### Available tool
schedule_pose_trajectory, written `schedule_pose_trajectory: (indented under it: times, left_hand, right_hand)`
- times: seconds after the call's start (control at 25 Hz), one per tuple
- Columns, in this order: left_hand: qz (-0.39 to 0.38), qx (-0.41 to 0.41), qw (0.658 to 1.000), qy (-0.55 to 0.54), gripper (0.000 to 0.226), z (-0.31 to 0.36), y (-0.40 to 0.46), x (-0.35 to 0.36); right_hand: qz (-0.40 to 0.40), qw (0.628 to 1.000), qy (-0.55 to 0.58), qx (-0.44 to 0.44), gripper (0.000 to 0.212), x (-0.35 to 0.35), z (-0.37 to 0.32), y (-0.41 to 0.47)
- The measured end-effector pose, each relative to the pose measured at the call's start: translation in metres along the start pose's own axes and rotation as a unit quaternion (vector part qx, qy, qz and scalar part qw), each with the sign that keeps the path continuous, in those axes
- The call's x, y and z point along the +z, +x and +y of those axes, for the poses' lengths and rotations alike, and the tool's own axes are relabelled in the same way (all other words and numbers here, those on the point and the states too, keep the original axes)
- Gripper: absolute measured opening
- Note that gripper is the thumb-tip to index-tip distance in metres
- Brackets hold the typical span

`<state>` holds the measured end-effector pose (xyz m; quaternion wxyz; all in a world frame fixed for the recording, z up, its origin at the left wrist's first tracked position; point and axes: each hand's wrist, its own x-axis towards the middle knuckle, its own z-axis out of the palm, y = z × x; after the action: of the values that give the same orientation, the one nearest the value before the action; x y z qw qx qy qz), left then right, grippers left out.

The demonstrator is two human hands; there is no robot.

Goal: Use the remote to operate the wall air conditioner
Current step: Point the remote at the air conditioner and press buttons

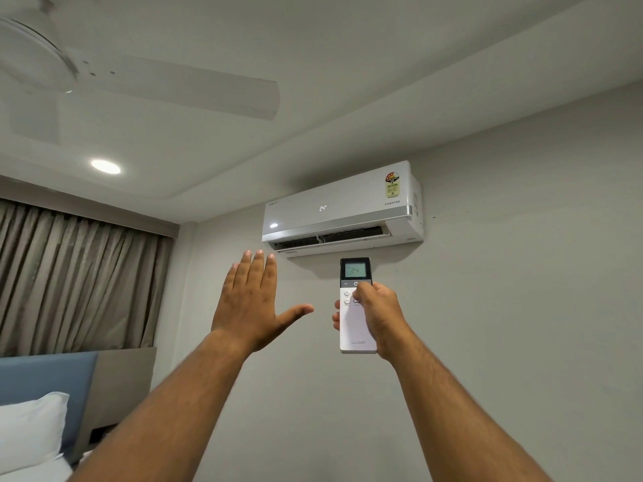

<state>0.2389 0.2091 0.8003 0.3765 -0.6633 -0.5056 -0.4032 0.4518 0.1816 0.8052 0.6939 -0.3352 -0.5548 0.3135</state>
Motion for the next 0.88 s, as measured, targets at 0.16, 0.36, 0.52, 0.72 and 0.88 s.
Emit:
schedule_pose_trajectory:
  times: [0.16, 0.36, 0.52, 0.72, 0.88]
  left_hand:
    - [0.002, -0.001, 1.0, 0.005, 0.118, -0.0018, 0.0012, -0.0031]
    - [0.007, -0.004, 1.0, 0.001, 0.118, -0.003, 0.0022, -0.0075]
    - [-0.002, -0.003, 1.0, 0.002, 0.118, -0.0038, 0.0001, -0.0069]
    - [-0.002, -0.003, 1.0, 0.004, 0.119, -0.0022, 0.0014, -0.0078]
    - [0.004, 0.005, 1.0, 0.002, 0.119, 0.001, 0.0038, -0.0103]
  right_hand:
    - [-0.001, 1.0, -0.001, 0.0, 0.01, 0.0021, 0.0004, -0.0005]
    - [-0.007, 1.0, 0.0, 0.004, 0.015, 0.0048, 0.0004, -0.0006]
    - [-0.011, 1.0, 0.003, 0.006, 0.015, 0.0061, 0.0005, -0.0017]
    - [-0.008, 1.0, 0.004, 0.001, 0.013, 0.0054, 0.0005, 0.0]
    - [-0.007, 1.0, 0.009, 0.003, 0.014, 0.0047, 0.0007, 0.0013]
